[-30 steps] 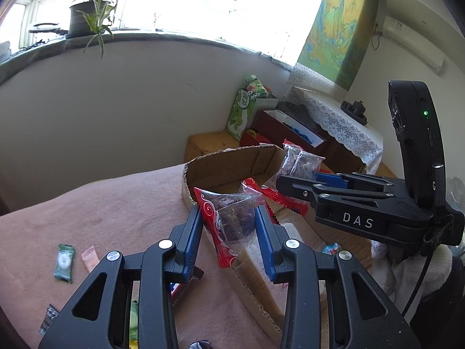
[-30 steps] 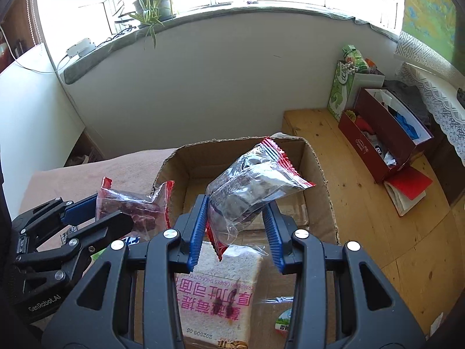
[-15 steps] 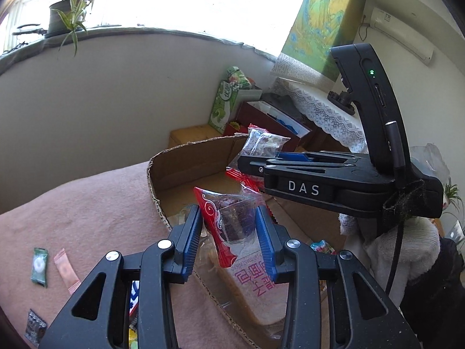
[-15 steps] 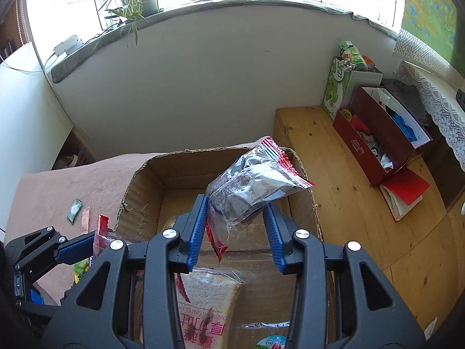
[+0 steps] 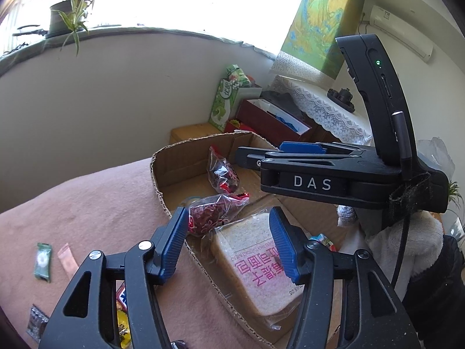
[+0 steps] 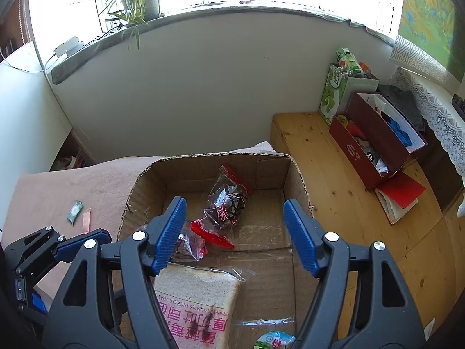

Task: Organize snacks
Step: 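Move the right gripper back over the remaining snacks on the table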

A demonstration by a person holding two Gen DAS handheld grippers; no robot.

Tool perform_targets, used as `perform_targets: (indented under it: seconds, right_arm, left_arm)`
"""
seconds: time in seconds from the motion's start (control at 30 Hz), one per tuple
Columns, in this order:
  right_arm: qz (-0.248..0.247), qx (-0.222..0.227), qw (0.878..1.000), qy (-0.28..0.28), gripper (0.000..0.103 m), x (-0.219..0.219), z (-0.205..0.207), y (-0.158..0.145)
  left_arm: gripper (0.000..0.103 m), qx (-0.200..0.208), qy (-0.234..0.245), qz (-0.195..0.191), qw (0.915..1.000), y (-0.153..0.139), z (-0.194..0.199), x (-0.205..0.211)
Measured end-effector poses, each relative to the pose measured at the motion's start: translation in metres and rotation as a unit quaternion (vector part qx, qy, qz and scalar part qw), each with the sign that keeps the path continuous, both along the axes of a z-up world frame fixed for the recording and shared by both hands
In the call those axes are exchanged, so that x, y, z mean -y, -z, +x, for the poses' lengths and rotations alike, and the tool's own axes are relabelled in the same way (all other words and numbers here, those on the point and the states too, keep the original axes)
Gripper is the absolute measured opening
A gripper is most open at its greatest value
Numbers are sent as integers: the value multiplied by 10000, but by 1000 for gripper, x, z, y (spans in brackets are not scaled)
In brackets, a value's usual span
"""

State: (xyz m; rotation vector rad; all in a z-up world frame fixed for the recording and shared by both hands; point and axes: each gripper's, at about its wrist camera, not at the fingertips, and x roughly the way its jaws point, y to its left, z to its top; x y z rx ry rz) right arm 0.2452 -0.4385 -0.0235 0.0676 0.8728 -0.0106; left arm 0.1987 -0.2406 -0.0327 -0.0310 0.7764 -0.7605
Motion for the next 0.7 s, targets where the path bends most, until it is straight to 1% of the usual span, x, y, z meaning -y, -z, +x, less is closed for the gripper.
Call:
perform_targets:
  seconds: [0.33, 0.7]
  right_arm:
    - [-76, 149, 9999, -34, 72, -11, -18, -15]
    - [-172, 351, 9989, -276, 72, -49, -49, -34]
  left_arm:
    - [57, -15, -112, -51, 9999, -5, -9, -18]
    - [57, 35, -484, -11, 9988, -14, -28, -66]
